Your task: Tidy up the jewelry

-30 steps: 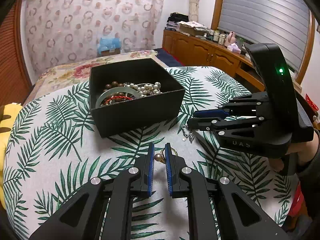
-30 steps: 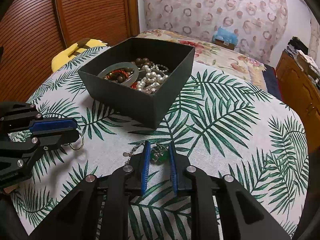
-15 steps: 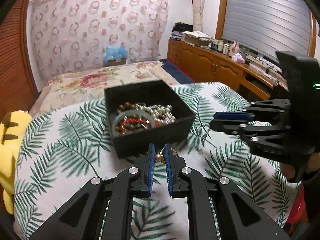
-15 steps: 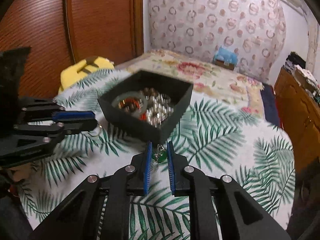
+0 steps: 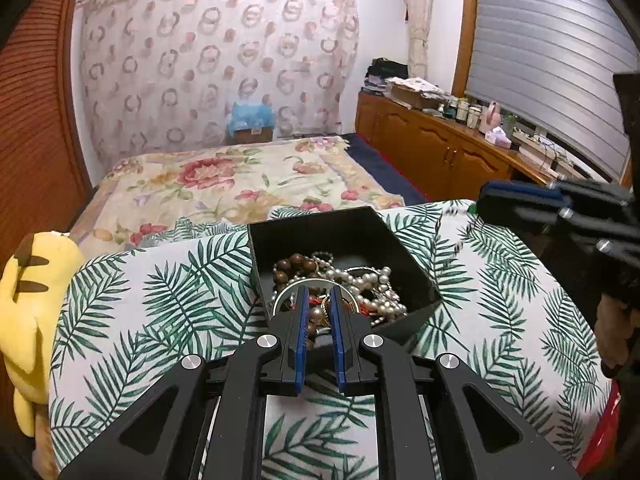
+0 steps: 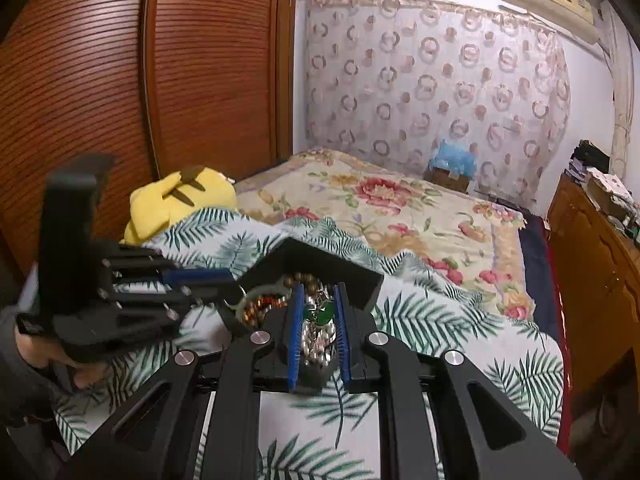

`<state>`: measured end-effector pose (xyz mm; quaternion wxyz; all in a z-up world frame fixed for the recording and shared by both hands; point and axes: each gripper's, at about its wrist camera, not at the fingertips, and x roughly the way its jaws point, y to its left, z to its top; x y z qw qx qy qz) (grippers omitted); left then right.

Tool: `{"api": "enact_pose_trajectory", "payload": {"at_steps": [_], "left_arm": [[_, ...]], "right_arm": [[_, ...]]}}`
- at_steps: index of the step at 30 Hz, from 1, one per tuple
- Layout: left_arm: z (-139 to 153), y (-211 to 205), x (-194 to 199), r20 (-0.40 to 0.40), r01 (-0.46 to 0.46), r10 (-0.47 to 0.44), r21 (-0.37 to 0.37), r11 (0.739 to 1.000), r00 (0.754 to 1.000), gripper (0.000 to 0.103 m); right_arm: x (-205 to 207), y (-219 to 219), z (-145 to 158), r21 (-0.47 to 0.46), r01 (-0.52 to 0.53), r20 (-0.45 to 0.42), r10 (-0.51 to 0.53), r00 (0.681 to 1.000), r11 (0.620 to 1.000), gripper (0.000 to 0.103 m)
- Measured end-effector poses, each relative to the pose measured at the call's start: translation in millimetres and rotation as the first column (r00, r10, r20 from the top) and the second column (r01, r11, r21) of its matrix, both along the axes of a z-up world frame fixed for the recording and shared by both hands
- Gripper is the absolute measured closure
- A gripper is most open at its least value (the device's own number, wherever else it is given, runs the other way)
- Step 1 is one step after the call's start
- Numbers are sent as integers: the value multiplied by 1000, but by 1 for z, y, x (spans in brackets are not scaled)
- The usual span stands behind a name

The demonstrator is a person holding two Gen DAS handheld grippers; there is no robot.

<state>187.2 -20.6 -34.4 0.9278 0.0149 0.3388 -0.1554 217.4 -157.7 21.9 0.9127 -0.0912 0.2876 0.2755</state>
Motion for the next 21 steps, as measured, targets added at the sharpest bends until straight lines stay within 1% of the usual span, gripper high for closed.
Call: {"api": "enact_pose_trajectory", "payload": {"at_steps": [3, 6, 9, 11, 12, 13, 15, 17, 18, 19, 20, 21], "left_arm": [[-5, -1, 5, -4, -5, 5, 4, 1000, 1000, 93], [-7, -1, 9, -8, -12, 12, 6, 1000, 1000, 93], [-8, 0, 8, -11, -16, 17, 5, 1000, 1000, 90], [-8, 1, 6, -9, -20, 20, 7, 1000, 1000, 80], [-8, 2, 4, -4, -25, 25, 8, 1000, 1000, 77], [-7, 3, 2, -3, -30, 30, 8, 1000, 1000, 72], [-6, 5, -3, 0, -36, 36, 8, 999, 999, 66], [-4, 6, -7, 8, -45, 45, 13, 999, 999, 52], [-2, 6, -12, 18, -50, 49, 20, 999, 999, 48], [-1, 6, -15, 25, -55, 55, 26, 998, 998, 37], [1, 6, -19, 35, -65, 64, 33, 997, 997, 30], [3, 6, -21, 43, -70, 68, 35, 997, 997, 27]], "right_arm": [[7, 4, 2, 6, -8, -4, 8, 1000, 1000, 86], [18, 7, -5, 10, -2, -34, 2, 999, 1000, 85], [30, 7, -15, 30, 3, -74, -1, 997, 1000, 85], [31, 8, -20, 34, 2, -83, 1, 997, 999, 85], [31, 8, -22, 36, 6, -87, -3, 996, 999, 81], [30, 7, -23, 41, 10, -87, -6, 996, 999, 78], [27, 5, -24, 51, 13, -87, -9, 996, 999, 77], [22, 2, -25, 57, 24, -81, -19, 996, 998, 77], [19, 1, -25, 54, 33, -75, -29, 997, 998, 77], [16, 0, -25, 53, 41, -69, -37, 997, 998, 76], [11, -3, -25, 60, 51, -63, -47, 997, 997, 75], [9, -5, -25, 66, 59, -60, -55, 997, 996, 72]]}}
